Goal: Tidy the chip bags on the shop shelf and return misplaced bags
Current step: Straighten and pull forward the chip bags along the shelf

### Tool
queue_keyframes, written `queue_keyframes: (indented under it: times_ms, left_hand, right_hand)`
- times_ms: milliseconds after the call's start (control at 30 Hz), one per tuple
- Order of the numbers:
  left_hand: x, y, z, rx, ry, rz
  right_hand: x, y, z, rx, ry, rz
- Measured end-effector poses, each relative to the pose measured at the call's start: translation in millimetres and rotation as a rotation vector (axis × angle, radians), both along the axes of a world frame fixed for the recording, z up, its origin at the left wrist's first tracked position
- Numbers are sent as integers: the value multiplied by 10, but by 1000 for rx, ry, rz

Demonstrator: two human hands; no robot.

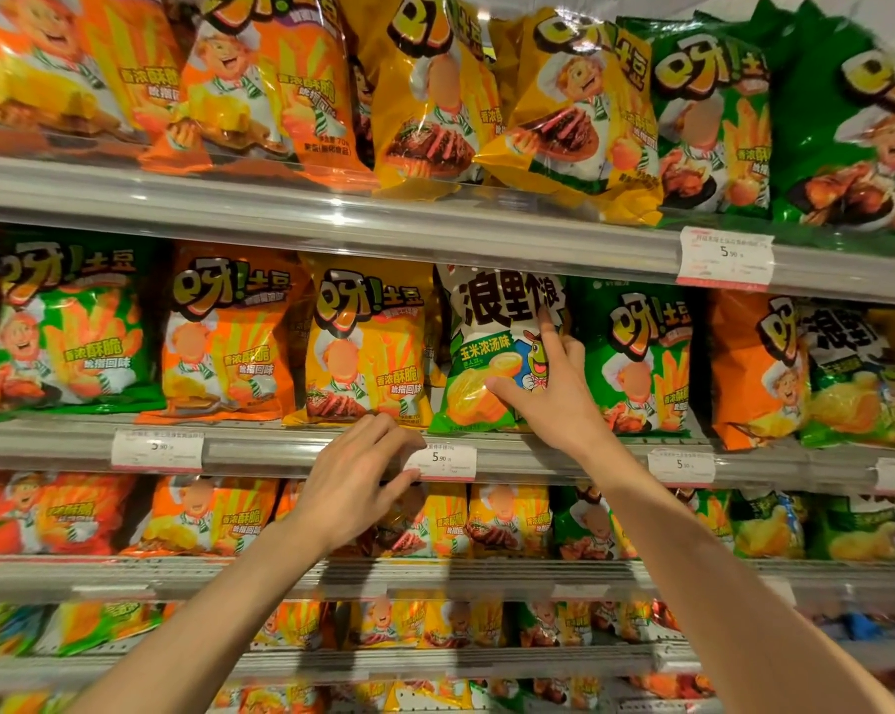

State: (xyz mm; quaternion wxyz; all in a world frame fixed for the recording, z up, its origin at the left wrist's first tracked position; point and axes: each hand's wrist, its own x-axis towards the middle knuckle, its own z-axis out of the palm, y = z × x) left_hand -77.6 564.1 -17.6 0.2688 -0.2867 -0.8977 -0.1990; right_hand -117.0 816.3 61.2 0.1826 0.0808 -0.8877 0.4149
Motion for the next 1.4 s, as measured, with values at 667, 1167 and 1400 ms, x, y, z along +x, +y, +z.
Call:
queue_keyframes:
  times_ms: [667,1167,1400]
  left_hand:
    - [65,-9,-8,60,-99,1]
    - [788,-131,-581,367,-289,40]
    - [1117,60,-851,379,-417,122]
  right_hand:
    - [288,-117,-192,49,24,-118]
    - [1714,-160,-1465,147,-256,-121]
    - [1978,313,-1785,139,-336,-177]
